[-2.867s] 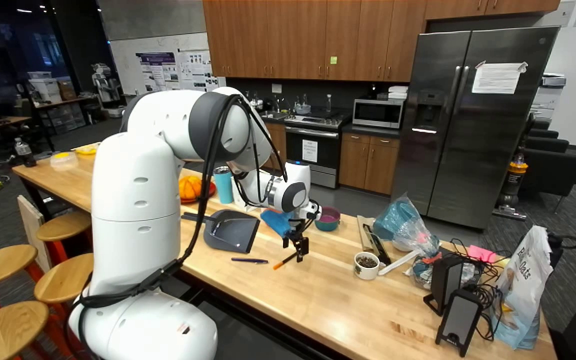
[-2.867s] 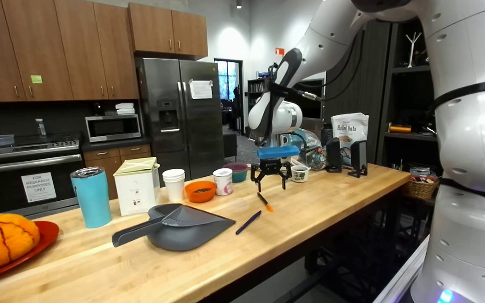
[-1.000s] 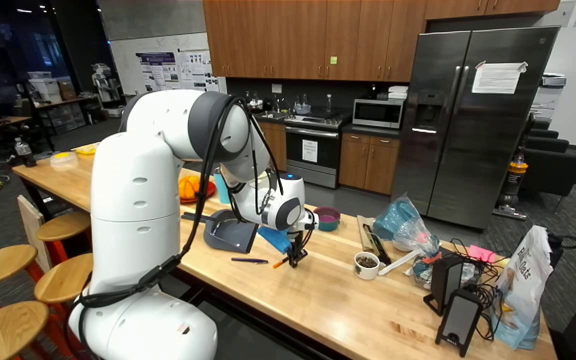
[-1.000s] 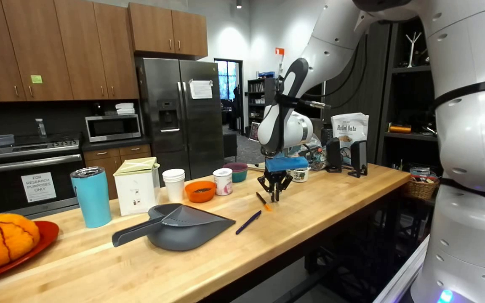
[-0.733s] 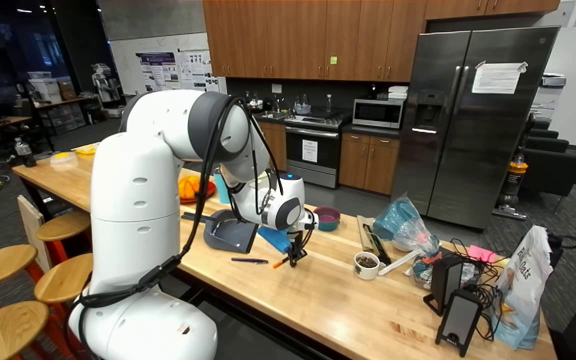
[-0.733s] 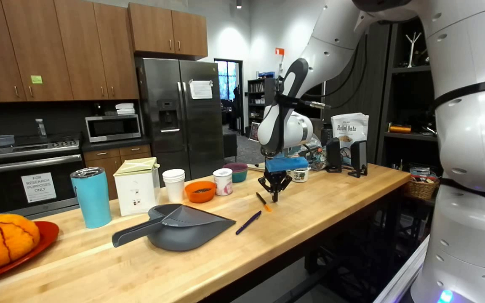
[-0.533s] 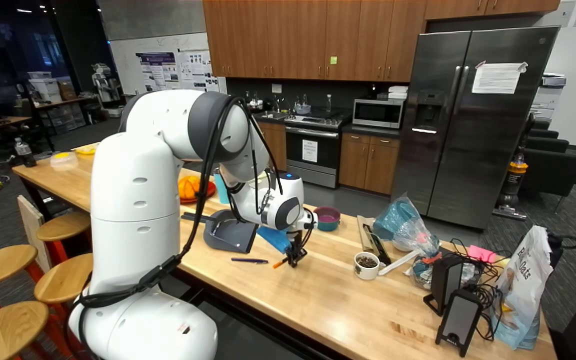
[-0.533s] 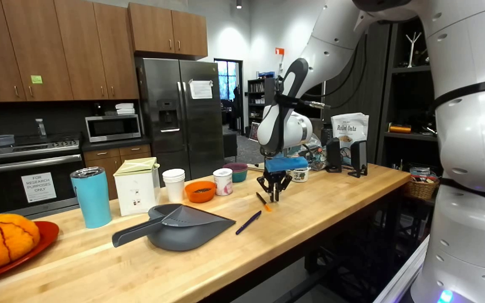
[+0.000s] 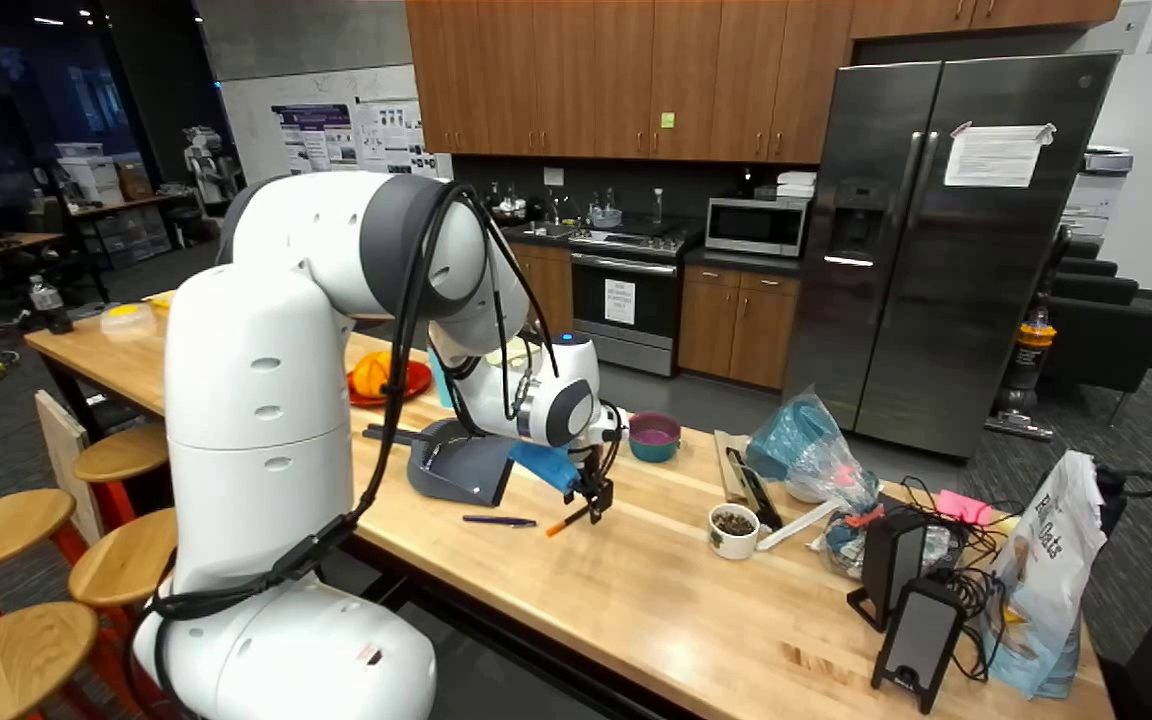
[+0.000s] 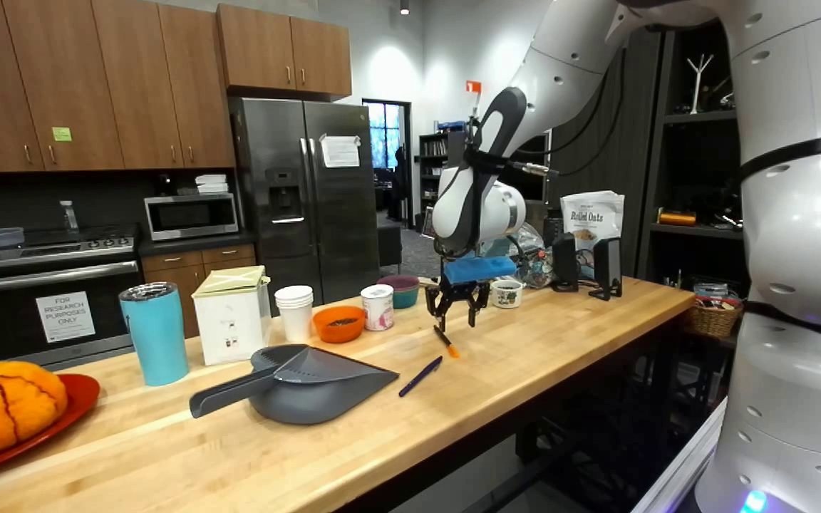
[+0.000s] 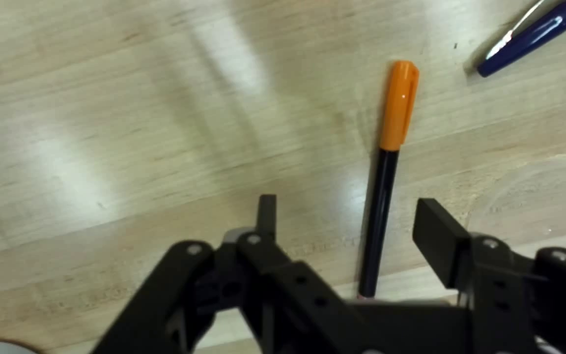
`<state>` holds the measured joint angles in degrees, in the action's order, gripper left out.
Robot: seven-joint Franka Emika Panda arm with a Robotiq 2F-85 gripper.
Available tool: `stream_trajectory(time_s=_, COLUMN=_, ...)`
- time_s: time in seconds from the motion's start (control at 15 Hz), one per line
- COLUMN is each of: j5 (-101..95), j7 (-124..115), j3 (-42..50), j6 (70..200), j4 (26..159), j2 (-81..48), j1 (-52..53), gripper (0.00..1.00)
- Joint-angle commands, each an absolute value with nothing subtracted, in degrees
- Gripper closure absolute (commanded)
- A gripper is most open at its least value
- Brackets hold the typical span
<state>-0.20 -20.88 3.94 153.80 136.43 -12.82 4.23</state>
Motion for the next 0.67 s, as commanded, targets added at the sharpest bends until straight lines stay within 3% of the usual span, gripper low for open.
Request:
stream_trajectory(time_s=0.0, j5=-1.5, j7=-20.8, j3=3.9, j6=153.8, j4=137.1, j2=-11.3, j1=4.4, gripper=0.01)
stream_trajectory(time_s=0.6, j5=-0.3, j7=-19.3, j3=3.4, j6=154.5, j4=137.4, j2=-12.6, j1=3.7, gripper=0.00)
